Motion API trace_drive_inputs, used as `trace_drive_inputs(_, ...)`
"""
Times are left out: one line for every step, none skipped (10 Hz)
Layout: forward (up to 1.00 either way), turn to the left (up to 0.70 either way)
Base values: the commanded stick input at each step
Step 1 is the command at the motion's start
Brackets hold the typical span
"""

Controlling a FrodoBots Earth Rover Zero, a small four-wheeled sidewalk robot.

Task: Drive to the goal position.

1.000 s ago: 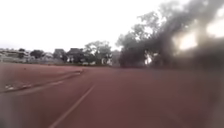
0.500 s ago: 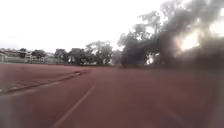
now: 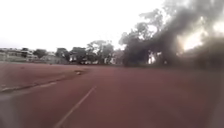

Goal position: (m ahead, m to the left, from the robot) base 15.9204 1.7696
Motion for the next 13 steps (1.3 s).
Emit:
trace_drive_inputs(0.70, 0.00)
trace_drive_inputs(0.70, 0.00)
trace_drive_inputs(0.70, 0.00)
trace_drive_inputs(0.70, 0.00)
trace_drive_inputs(0.70, 0.00)
trace_drive_inputs(0.70, 0.00)
trace_drive_inputs(0.70, 0.00)
trace_drive_inputs(0.70, 0.00)
trace_drive_inputs(0.70, 0.01)
trace_drive_inputs(0.70, 0.00)
trace_drive_inputs(0.70, 0.00)
trace_drive_inputs(0.70, -0.04)
trace_drive_inputs(0.70, -0.13)
